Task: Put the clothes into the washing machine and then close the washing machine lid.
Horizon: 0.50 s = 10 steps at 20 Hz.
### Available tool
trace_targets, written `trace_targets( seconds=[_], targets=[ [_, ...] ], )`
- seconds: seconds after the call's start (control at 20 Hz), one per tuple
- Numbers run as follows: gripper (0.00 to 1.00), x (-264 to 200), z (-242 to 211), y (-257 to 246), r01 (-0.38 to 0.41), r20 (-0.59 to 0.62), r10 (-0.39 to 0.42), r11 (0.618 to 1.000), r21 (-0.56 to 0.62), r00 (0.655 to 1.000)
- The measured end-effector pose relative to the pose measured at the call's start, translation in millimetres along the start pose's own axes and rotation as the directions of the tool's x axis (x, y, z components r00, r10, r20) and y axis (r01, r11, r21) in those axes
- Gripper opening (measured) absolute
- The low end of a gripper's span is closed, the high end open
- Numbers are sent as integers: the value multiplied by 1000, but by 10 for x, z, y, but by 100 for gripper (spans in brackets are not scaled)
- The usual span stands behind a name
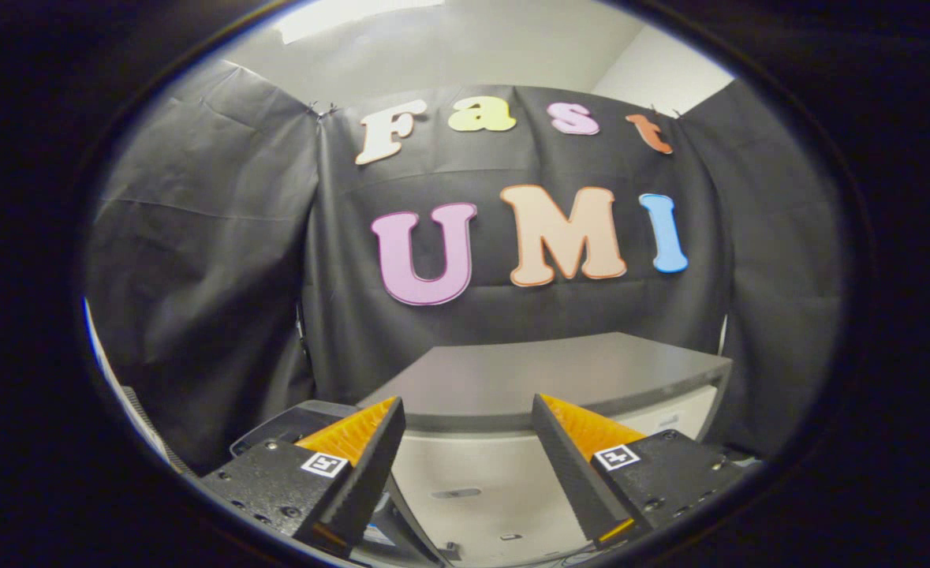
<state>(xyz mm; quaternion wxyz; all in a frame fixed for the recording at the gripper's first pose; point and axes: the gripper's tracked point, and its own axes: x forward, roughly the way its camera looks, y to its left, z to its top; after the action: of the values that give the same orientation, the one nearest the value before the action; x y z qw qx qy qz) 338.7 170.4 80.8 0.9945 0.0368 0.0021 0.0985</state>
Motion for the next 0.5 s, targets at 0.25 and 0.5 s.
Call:
trace_targets(
  seconds=[0.25, 0.5],
  targets=[
    [96, -391, -566, -473, 59, 60, -58, 998, -21, 997],
    [96, -693, -1073, -522, 39, 131, -34, 998, -40, 991]
  ],
)
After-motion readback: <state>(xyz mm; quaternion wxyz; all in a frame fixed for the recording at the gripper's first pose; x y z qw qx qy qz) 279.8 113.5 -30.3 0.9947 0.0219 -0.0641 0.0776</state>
